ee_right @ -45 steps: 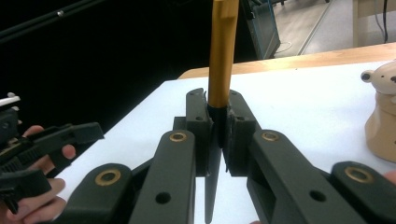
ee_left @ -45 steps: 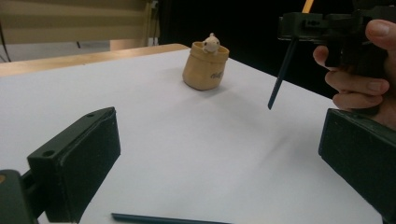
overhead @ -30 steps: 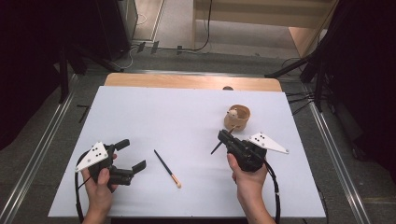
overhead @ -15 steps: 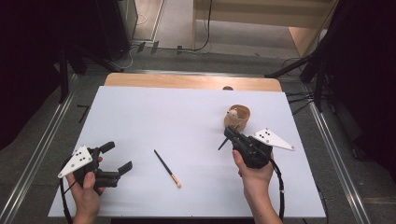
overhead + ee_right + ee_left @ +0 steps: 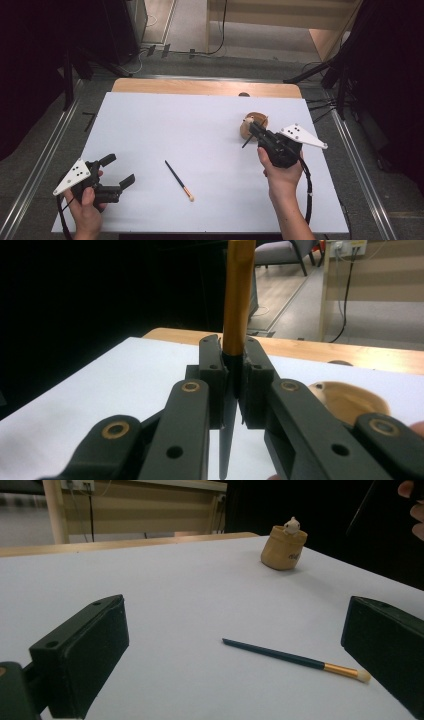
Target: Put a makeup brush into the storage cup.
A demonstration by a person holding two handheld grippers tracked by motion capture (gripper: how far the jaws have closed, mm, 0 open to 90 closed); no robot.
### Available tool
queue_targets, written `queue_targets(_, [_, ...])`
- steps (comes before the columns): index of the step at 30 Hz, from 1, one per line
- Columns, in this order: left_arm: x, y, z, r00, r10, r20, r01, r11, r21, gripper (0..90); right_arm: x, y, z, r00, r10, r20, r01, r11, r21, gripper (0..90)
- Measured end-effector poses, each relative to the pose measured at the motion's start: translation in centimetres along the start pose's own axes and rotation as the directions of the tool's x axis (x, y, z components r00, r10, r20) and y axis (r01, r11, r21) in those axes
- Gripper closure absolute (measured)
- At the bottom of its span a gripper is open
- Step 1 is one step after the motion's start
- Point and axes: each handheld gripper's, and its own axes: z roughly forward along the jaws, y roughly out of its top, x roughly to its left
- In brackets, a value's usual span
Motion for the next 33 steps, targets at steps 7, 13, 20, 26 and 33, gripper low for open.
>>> queue_targets(7, [-0.1,-0.1,0.2,0.9999,0.000,0.014,0.000,1.0000,0.000,0.0,-0.3,0.7,0.5,1.0000,-0.001,0.006,0.001,1.000,-0.005,84.4])
queue_targets(13, [0.1,-0.1,0.1,0.9999,-0.013,0.008,0.013,0.9999,-0.005,0.0,-0.7,1.1,1.1,0.9998,0.002,0.018,-0.001,1.000,-0.009,84.4])
queue_targets(20, [-0.1,-0.1,0.0,0.9997,-0.018,0.019,0.018,0.9997,-0.018,0.0,-1.1,1.3,1.5,0.9998,0.010,0.019,-0.010,1.000,-0.011,84.4])
queue_targets(26, [-0.1,-0.2,0.1,0.9996,-0.016,0.024,0.017,0.9997,-0.015,0.0,-1.1,1.8,2.0,0.9998,0.005,0.021,-0.005,1.000,-0.012,84.4])
queue_targets(33, [-0.2,-0.1,0.0,0.9995,-0.015,0.028,0.016,0.9994,-0.031,0.0,-1.3,3.1,2.6,0.9996,-0.009,0.028,0.010,0.999,-0.030,84.4])
